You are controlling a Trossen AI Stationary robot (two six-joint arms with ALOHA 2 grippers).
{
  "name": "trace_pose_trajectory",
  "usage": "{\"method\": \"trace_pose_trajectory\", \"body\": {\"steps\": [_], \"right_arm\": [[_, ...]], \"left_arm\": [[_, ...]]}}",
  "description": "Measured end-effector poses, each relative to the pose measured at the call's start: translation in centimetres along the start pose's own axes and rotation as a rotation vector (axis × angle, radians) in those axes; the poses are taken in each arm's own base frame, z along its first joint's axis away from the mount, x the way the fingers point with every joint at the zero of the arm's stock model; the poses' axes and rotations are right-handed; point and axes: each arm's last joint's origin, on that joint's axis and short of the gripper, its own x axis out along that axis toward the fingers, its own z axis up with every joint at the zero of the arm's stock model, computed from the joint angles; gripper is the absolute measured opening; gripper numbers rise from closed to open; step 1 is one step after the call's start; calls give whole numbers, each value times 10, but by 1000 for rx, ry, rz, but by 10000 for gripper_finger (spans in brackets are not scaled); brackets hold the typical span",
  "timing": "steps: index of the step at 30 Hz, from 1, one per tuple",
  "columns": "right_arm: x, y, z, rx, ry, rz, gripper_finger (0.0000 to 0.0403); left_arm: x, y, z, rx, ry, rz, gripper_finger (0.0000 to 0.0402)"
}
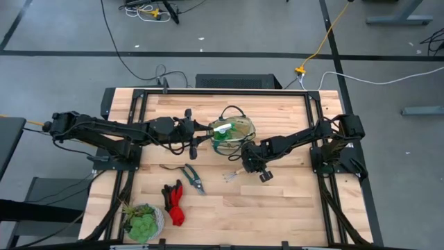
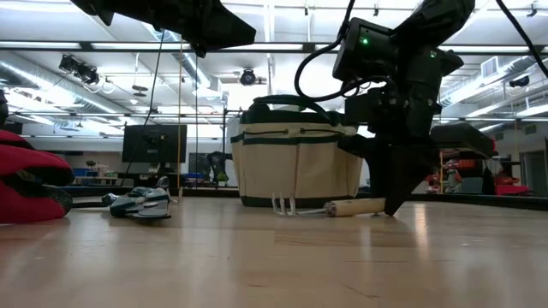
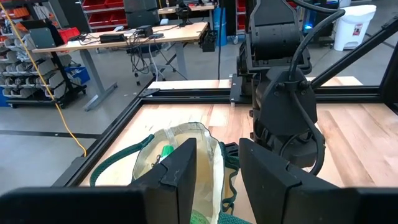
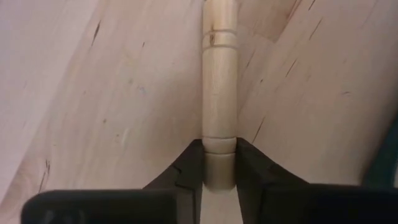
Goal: Pick & Place Garden tools in Gardening bag
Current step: Put the bottom brown hand rake into the gardening bag
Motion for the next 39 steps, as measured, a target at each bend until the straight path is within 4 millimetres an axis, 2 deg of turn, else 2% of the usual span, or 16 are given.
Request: {"method": "trace_pose_trajectory", "body": {"steps": [8, 12, 23, 39], "right_arm": [[-1, 2, 0, -1, 1, 1, 51], [-10, 3, 5, 14, -8, -4, 51], [-53, 9, 21, 25, -149, -72, 50], [-128, 11, 14, 122, -377, -230, 50]], "left_arm": [[0, 0, 0, 0, 0, 0, 126], [0, 0, 0, -2, 0, 0, 126], [0, 0, 0, -6, 0, 0, 126], [0, 0, 0, -7, 0, 0, 126]]}}
